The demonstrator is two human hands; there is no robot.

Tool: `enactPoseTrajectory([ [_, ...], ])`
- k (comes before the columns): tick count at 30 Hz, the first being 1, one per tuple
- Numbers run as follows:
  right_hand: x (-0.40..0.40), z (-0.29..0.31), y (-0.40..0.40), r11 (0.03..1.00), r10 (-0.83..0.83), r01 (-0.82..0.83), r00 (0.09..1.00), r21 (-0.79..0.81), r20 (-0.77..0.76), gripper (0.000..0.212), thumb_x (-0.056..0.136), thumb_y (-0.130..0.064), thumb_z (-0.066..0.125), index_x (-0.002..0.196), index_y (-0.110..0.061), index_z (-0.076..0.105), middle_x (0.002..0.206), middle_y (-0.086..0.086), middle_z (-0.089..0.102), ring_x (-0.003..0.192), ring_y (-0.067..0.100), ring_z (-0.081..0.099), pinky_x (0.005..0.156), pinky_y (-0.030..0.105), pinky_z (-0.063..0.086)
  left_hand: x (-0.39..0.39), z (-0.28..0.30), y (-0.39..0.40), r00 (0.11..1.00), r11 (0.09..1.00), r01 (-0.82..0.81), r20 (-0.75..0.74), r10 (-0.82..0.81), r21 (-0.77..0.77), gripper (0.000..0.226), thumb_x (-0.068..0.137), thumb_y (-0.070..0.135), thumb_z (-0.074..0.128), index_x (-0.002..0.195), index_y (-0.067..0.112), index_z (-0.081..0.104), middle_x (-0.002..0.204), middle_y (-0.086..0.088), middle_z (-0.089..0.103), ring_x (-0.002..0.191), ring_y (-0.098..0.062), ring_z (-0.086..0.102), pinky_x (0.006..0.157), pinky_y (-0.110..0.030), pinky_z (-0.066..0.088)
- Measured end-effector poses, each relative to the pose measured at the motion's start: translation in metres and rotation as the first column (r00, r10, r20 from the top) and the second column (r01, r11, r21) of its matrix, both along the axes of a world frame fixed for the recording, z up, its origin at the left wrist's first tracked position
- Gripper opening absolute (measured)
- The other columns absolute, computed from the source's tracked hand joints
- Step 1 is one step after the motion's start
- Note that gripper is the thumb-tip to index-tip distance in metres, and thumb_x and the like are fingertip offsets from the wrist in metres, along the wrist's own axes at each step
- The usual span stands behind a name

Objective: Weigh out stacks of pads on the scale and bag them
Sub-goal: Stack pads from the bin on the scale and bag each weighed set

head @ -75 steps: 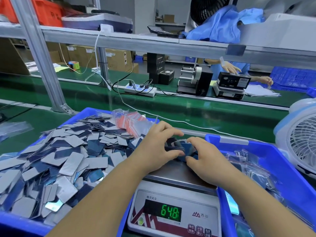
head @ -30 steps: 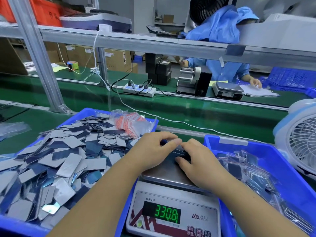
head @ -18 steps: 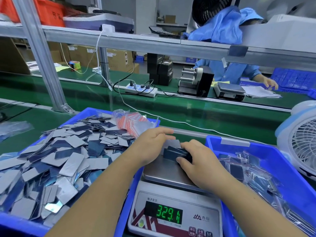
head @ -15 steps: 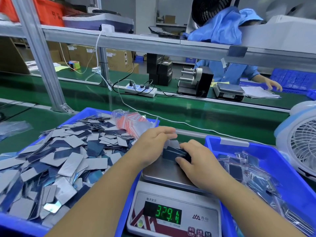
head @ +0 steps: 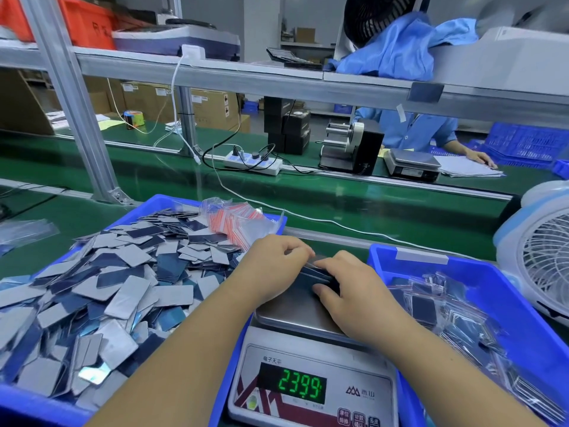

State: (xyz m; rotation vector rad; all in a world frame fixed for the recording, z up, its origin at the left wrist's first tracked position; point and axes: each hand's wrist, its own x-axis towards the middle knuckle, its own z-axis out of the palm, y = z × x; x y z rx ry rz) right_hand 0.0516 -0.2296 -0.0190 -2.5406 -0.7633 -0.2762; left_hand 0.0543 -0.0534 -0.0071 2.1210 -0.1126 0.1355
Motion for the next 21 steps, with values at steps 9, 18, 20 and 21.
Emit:
enactPoseTrajectory([
  [9, 0.0, 0.0, 0.001, 1.0, 0.001, -0.001, 1.0, -0.024, -0.001, 0.037, 0.095, -0.032, 0.056, 0.131, -0.032, 0.054, 0.096, -0.009, 0.045, 0.093, 0.012, 0.046, 0.079, 0.029, 0.038, 0.002, -0.003, 0.001, 0.996, 0.983, 0.091, -0.002, -0.092, -0.157, 0.037, 0.085, 0.018, 0.037, 0.096, 0.033, 0.07, 0.089, 0.014, 0.076, 0.1, -0.001, 0.064, 0.098, -0.025, 0.046],
  [18, 0.002, 0.008, -0.009, 1.0, -0.005, 0.005, 0.999, 0.008, -0.052, 0.03, 0.092, -0.032, 0.063, 0.122, -0.032, 0.063, 0.096, -0.017, 0.056, 0.093, 0.007, 0.051, 0.082, 0.026, 0.042, 0.0, -0.002, -0.012, 0.993, 0.941, 0.119, 0.024, -0.117, -0.316, 0.038, 0.088, 0.007, 0.037, 0.096, 0.018, 0.072, 0.093, 0.003, 0.074, 0.099, -0.013, 0.066, 0.094, -0.03, 0.048],
  [20, 0.002, 0.01, -0.011, 1.0, -0.006, 0.007, 0.998, 0.011, -0.061, 0.032, 0.092, -0.032, 0.063, 0.123, -0.033, 0.063, 0.094, -0.019, 0.056, 0.091, 0.005, 0.051, 0.08, 0.023, 0.04, -0.001, -0.005, -0.013, 0.992, 0.981, 0.128, 0.033, -0.124, -0.144, 0.037, 0.089, 0.018, 0.035, 0.1, 0.021, 0.07, 0.097, 0.009, 0.07, 0.101, -0.01, 0.062, 0.093, -0.026, 0.046],
  [21, 0.002, 0.01, -0.011, 1.0, -0.007, 0.008, 0.998, 0.016, -0.062, 0.032, 0.092, -0.031, 0.064, 0.124, -0.032, 0.064, 0.096, -0.018, 0.057, 0.092, 0.005, 0.051, 0.08, 0.022, 0.04, -0.001, -0.005, -0.011, 0.992, 0.99, 0.123, 0.018, -0.122, -0.064, 0.039, 0.086, 0.027, 0.033, 0.101, 0.024, 0.069, 0.101, 0.011, 0.069, 0.104, -0.009, 0.06, 0.094, -0.025, 0.045],
])
